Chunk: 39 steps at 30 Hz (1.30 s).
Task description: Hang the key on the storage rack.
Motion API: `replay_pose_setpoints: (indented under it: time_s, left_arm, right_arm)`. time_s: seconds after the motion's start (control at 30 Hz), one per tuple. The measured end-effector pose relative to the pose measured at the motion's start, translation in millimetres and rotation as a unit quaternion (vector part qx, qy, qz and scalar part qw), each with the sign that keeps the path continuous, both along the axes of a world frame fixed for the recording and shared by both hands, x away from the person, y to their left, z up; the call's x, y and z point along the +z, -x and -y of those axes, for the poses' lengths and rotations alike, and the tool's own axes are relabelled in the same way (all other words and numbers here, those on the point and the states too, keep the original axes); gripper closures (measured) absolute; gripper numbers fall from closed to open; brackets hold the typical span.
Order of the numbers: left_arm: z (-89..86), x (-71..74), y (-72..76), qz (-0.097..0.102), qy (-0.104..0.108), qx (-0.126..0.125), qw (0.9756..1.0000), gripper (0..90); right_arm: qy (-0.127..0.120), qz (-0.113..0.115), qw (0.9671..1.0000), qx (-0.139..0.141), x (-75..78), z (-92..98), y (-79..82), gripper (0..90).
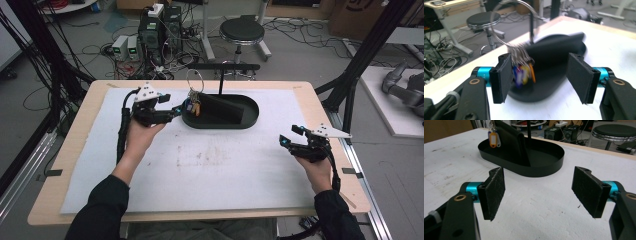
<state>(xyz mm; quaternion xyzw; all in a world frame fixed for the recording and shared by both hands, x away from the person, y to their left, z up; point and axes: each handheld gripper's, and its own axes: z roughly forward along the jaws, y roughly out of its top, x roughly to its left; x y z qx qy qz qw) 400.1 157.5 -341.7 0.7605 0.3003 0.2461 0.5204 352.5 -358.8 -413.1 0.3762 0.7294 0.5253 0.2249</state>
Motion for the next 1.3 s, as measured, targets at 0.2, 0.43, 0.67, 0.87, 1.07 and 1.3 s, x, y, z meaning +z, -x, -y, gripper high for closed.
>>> replay_pose_setpoints:
  time_s: [0.2,0.43,0.67,0.87,1.07,1.3]
  left_arm:
    - [-23.0,-8.2,43.3,0.019,-0.005,-0.022,0.9996,33.9]
    - [-40.2,-27.0,62.9,0.027,0.021,-0.024,0.9991,31.2]
    - [-58.6,-54.6,66.2,0.003,0.014,-0.016,0.9998,28.8]
    - [-64.4,-53.8,69.1,0.006,0.007,-0.005,0.9999,28.0]
    - [-69.5,-56.9,72.0,0.005,0.012,0.006,0.9999,27.4]
    - [-67.9,-58.8,75.7,0.009,0.010,0.000,0.9999,27.4]
  right_arm:
    - [0.000,-0.004,1.0000,0.006,0.5,-0.9,-2.4,27.0]
    - [0.011,0.001,0.9999,0.010,2.7,-4.1,-3.2,27.0]
    - [0.017,0.007,0.9997,0.017,6.7,-8.8,-5.3,27.0]
    - [0.028,-0.007,0.9992,0.027,8.1,-15.2,-6.9,27.0]
    - [0.033,-0.013,0.9990,0.027,7.9,-17.2,-6.2,27.0]
    - [0.029,-0.018,0.9990,0.028,8.5,-17.1,-8.9,27.0]
